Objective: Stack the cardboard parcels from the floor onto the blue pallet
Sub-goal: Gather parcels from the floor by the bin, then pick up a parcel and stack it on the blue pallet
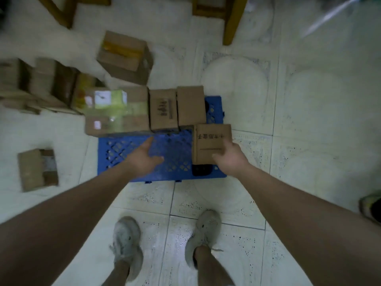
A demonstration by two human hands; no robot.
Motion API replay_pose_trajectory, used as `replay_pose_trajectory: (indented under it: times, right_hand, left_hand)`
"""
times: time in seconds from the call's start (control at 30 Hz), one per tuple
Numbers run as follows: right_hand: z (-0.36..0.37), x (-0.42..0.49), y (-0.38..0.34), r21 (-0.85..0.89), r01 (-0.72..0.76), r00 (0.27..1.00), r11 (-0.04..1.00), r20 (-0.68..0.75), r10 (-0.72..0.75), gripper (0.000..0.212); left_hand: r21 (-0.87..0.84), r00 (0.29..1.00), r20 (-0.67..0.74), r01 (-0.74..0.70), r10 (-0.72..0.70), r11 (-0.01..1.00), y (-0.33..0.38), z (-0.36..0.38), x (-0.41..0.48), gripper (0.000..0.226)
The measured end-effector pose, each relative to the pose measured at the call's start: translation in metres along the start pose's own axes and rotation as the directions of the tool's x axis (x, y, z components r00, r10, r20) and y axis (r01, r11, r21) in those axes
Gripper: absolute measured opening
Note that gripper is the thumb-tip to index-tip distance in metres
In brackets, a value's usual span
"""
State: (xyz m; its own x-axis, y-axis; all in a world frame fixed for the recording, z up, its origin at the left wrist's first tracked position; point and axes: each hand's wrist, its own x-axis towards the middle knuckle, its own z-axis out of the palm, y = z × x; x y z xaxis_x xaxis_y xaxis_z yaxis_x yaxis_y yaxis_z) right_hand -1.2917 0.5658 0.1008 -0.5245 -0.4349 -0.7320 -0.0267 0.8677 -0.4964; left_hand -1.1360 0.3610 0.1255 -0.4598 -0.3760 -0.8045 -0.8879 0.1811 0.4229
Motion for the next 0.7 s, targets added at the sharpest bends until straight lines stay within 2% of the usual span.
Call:
replay_pose_trajectory:
  times: [0.1, 0.17, 0.3, 0.4, 0.5, 0.7]
  right_hand:
    - [-0.013, -0.063, -0.078, -0.143, -0.004, 0.998, 0.990, 0.055, 0.012, 0.069]
    - [-0.014, -0.102, -0.139, -0.223, 0.044, 0.997, 0.974, 0.067, -0.030, 0.070]
    - [0.006, -0.172, -0.268, -0.247, 0.170, 0.984, 0.954, 0.095, -0.150, 0.064]
    - [0.044, -0.219, -0.359, -0.247, 0.255, 0.967, 0.935, 0.068, -0.246, 0.058]
    - [0.090, -0.259, -0.437, -0.311, 0.270, 0.960, 0.911, 0.018, -0.278, 0.068]
    - [0.170, -0.306, -0.555, -0.404, 0.434, 0.893, 0.805, 0.073, -0.444, 0.065]
  left_hand:
    - [0.041, 0.997, -0.078, 0.002, 0.001, 0.999, -0.016, -0.070, -0.090, 0.078]
    - [0.088, 0.987, -0.153, -0.035, 0.048, 0.995, -0.033, -0.120, -0.145, 0.077]
    - [0.102, 0.947, -0.319, -0.016, 0.048, 0.995, -0.080, -0.224, -0.237, 0.076]
    - [0.096, 0.918, -0.387, -0.057, 0.090, 0.994, -0.126, -0.302, -0.294, 0.076]
    - [0.073, 0.890, -0.444, -0.083, 0.107, 0.994, -0.175, -0.373, -0.344, 0.077]
    - [0.008, 0.795, -0.605, -0.050, 0.045, 0.999, -0.259, -0.485, -0.416, 0.076]
